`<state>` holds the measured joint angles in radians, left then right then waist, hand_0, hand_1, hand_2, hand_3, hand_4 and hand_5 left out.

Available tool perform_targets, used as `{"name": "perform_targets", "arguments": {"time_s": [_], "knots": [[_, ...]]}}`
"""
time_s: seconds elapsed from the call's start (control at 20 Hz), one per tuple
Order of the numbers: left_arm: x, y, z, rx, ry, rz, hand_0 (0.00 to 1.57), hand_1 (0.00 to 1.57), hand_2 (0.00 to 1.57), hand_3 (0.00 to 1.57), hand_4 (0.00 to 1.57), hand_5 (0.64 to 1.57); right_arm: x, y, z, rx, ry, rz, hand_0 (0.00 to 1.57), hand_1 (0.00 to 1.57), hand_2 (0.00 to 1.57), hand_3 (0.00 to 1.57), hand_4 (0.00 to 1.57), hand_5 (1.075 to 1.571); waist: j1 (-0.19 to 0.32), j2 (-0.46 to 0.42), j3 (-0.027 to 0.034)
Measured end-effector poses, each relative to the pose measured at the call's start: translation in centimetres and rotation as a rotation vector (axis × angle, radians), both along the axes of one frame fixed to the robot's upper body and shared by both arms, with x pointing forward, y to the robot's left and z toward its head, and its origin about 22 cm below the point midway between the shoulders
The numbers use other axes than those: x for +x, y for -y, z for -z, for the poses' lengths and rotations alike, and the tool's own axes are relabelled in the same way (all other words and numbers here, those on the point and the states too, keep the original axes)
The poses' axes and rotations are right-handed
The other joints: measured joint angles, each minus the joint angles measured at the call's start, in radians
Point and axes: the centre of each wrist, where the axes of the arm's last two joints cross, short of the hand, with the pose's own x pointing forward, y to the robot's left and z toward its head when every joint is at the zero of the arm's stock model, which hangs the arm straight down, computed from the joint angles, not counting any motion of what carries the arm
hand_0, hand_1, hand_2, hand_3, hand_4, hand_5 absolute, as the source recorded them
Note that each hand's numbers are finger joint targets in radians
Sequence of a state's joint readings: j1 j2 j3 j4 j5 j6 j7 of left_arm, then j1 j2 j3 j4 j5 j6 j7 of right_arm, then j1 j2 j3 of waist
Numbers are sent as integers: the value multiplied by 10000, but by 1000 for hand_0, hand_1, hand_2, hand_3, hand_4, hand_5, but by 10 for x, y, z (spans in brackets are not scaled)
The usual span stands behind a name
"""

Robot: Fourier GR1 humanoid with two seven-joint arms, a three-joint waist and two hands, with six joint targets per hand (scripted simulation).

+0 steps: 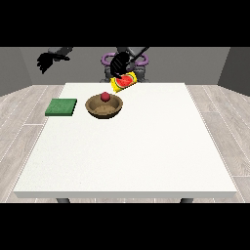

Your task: Pick the cup and pour the ball into the bowl, then pick the bowl and place it on the pad

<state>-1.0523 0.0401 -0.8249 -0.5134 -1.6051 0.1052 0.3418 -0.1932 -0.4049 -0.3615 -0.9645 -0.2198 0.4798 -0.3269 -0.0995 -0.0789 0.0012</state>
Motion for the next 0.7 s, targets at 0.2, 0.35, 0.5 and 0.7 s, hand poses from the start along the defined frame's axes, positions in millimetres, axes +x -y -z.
{"name": "perform_targets", "arguments": {"time_s": [0.2, 0.35, 0.5, 0.7], "knots": [[-1, 1, -2, 103, -36, 7, 1480, 1480, 1571, 1571, 1495, 1222, 9, -10, -3, 122, -345, -16, 0, 0, 0, 0, 0, 1569, 91, -108, -10], [4, -7, -14, -3011, -469, -650, 1301, 1301, 1571, 1571, 1571, 1190, 5, -8, 0, 186, -457, 256, 0, 0, 0, 0, 0, 1569, 487, -161, -52], [7, -19, -21, -6479, -888, -1422, 1175, 1175, 1443, 1274, 1465, 1170, 2, -8, 3, 275, -500, 606, 0, 0, 0, 0, 104, 1565, 924, -76, -93], [3, -34, -21, -11156, -1512, -2205, 0, 0, 0, 0, 630, 1569, 7, -18, 4, 378, -435, 856, 0, 0, 0, 0, 351, 1568, 1340, 370, -161]]}}
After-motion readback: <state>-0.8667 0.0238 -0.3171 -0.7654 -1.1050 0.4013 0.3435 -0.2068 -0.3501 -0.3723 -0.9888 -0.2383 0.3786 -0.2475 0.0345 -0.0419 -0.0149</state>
